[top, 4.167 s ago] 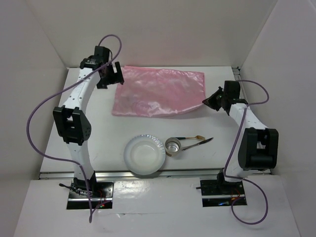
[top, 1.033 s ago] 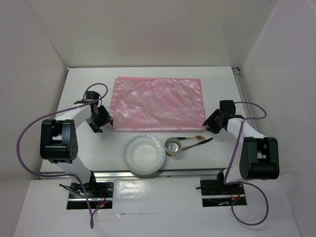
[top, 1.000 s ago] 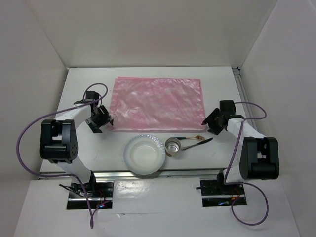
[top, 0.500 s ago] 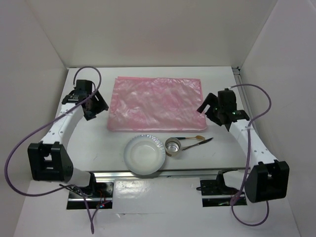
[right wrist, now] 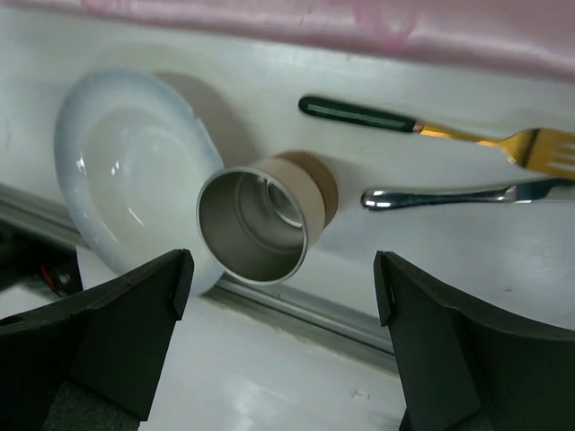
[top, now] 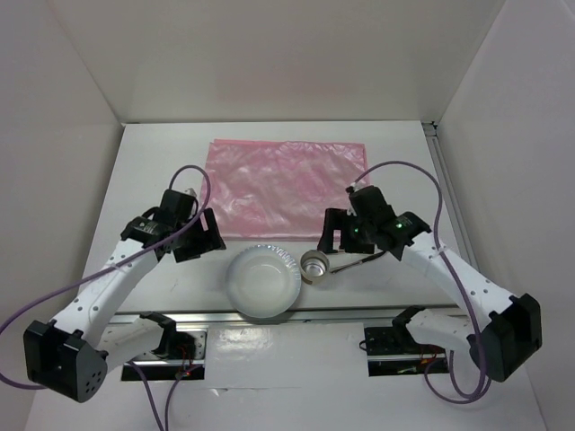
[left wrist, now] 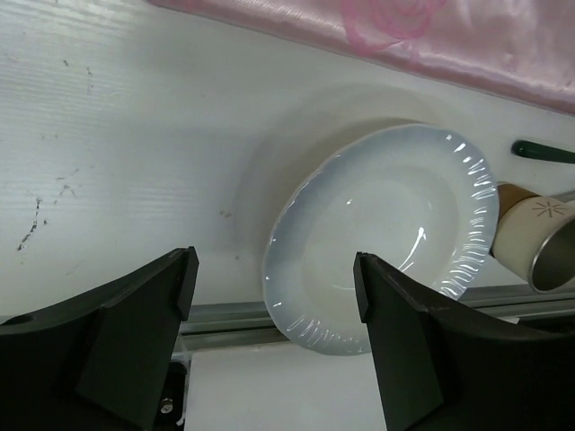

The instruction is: Set the dinner table for one person

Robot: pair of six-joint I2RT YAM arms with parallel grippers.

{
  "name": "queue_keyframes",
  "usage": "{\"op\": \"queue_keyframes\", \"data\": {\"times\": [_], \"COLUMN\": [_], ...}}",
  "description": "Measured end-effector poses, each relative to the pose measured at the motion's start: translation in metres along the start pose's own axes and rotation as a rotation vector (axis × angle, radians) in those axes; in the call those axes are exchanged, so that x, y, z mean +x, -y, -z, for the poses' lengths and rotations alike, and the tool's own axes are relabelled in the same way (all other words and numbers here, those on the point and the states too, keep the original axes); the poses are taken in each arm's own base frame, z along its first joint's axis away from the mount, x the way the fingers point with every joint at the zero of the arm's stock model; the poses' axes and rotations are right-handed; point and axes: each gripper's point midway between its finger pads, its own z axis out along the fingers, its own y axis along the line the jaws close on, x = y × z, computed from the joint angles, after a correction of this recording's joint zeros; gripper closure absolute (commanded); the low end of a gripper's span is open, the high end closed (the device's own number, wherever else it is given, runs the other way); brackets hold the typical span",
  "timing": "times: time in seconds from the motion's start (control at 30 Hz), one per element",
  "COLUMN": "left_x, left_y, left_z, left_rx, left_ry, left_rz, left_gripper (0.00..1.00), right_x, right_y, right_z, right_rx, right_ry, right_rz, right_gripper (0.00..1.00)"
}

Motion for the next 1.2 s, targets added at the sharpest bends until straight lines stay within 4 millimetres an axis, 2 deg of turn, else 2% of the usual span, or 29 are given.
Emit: {"op": "queue_keyframes", "data": {"times": [0.13,0.2,0.3,0.5,0.63,0.7,0.77,0.8,0.83,0.9,1.0,1.1,1.13,1.2], "left_x": [-0.004,-0.005,-0.005,-0.002,-0.002,-0.004,-0.006,-0.006,-0.007,-0.008,-0.009,-0.01,-0.012,-0.013], "left_y": [0.011,0.013,0.014,0.015,0.015,0.017,0.018,0.018,0.019,0.019,0.019,0.02,0.021,0.022], "left_z": [0.006,0.006,0.003,0.001,0.0,-0.001,-0.001,-0.001,-0.001,-0.001,-0.002,-0.002,-0.002,-0.003], "left_rx": [0.033,0.034,0.029,0.027,0.024,0.028,0.034,0.035,0.037,0.037,0.036,0.038,0.041,0.048], "left_ry": [0.017,0.014,0.006,-0.005,-0.009,-0.003,0.005,0.008,0.01,0.013,0.015,0.022,0.027,0.033], "left_rz": [-0.01,-0.013,-0.014,-0.022,-0.009,-0.006,-0.006,-0.006,-0.007,-0.008,-0.009,-0.011,-0.011,-0.013], "left_gripper": [0.12,0.12,0.12,0.12,0.12,0.12,0.12,0.12,0.12,0.12,0.12,0.12,0.12,0.12], "right_x": [0.033,0.044,0.055,0.069,0.074,0.075,0.075,0.074,0.073,0.067,0.04,-0.004,-0.026,-0.065], "right_y": [-0.013,-0.016,-0.012,0.008,0.016,0.017,0.018,0.02,0.02,0.02,0.01,-0.011,-0.019,-0.023], "right_z": [-0.008,-0.015,-0.026,-0.04,-0.046,-0.049,-0.051,-0.052,-0.052,-0.048,-0.036,-0.02,-0.012,-0.001], "right_rx": [-0.011,0.003,0.054,0.155,0.188,0.195,0.205,0.213,0.217,0.236,0.256,0.23,0.209,0.205], "right_ry": [-0.105,-0.142,-0.179,-0.203,-0.215,-0.22,-0.218,-0.217,-0.214,-0.202,-0.145,-0.028,0.026,0.114], "right_rz": [0.073,0.09,0.096,0.078,0.067,0.068,0.065,0.069,0.076,0.082,0.109,0.131,0.125,0.101], "right_gripper": [0.11,0.19,0.31,0.41,0.57,0.76,0.88,0.97,1.0,1.0,1.0,1.0,1.0,1.0]}}
